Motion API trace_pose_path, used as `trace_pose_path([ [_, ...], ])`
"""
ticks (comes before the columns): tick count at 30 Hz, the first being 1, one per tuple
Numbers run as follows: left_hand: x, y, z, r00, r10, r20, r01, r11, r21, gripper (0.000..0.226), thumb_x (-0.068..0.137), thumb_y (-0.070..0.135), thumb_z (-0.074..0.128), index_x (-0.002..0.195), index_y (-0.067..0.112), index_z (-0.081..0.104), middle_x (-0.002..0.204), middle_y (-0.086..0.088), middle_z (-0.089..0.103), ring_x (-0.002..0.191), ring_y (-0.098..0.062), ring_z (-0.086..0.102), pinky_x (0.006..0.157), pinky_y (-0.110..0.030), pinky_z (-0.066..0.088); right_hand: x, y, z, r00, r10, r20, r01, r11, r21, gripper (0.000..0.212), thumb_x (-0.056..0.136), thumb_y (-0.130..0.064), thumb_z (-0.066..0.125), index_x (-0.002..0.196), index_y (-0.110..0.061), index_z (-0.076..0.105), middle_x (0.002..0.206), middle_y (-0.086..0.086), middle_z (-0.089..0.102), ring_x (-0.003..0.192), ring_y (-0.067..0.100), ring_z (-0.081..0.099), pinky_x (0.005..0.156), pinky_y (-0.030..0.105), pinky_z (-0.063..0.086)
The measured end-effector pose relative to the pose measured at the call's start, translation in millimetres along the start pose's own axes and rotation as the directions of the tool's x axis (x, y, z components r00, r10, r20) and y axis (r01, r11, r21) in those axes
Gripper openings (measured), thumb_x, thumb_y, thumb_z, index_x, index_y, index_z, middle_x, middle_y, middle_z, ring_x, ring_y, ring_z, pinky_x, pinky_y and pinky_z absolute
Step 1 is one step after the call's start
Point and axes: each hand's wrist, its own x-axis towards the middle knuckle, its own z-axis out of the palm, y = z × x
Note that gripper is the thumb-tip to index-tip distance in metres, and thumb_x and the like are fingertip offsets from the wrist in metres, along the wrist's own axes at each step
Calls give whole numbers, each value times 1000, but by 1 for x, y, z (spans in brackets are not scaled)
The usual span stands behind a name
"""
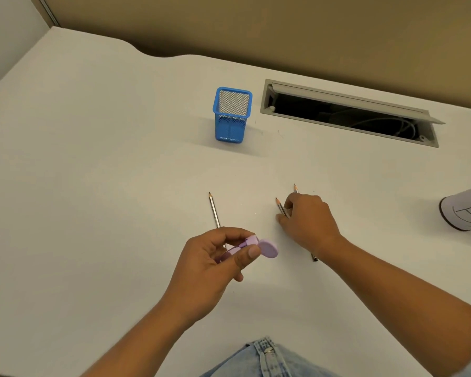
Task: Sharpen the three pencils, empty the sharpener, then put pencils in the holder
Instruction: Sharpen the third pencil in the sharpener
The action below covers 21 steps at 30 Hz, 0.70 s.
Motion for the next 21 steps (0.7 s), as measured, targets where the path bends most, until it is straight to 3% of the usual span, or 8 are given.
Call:
trace_pose_path([
  [3,0,0,-1,1000,18,14,-19,1000,20,25,75,35,69,93,19,77,83,-1,75,46,-8,51,47,-14,44,-2,-15,-4,997,-38,-69,43,997,71,24,88,-35,64,101,-14,64,92,4,69,88,26,63,76,34,51],
  [5,0,1,-3,1000,26,17,-26,1000,12,29,77,36,66,96,16,74,82,-4,75,46,-1,54,50,-9,42,-3,-33,-2,997,-56,-56,64,985,159,22,88,-33,64,100,-15,64,89,2,71,86,24,64,78,34,52],
  [8,1,-1,-8,999,46,17,-46,999,16,29,81,44,66,98,21,66,85,-1,73,67,-4,66,58,-14,48,-4,-64,10,991,-130,17,123,964,235,20,87,-32,64,96,-15,61,85,2,70,81,25,64,73,35,54],
  [12,-2,-2,-17,1000,23,-15,-22,996,82,41,73,58,72,101,33,56,98,3,69,75,-15,66,62,-19,53,-2,-92,29,966,-187,177,153,970,189,19,87,-25,64,96,-13,52,85,5,61,73,23,59,70,36,56],
  [15,-6,-2,-21,999,41,-16,-39,993,109,43,67,46,80,99,33,54,100,4,67,70,-14,63,61,-20,51,-2,-98,39,964,-177,198,152,979,136,25,85,-19,68,91,-16,45,81,3,56,70,22,57,65,32,52],
  [18,-8,-3,-23,996,54,-64,-46,991,122,31,72,37,83,91,35,58,90,8,67,62,-18,59,59,-21,50,-5,-93,35,969,-173,175,154,981,117,15,85,-19,65,94,-13,55,84,5,63,75,24,62,70,36,57],
  [21,-11,-1,-23,996,58,-62,-49,989,140,28,67,42,78,89,36,63,83,7,70,59,-24,60,53,-31,52,-14,-83,20,978,-165,125,149,981,128,15,81,-23,65,94,-17,66,87,2,71,77,23,65,71,38,58],
])
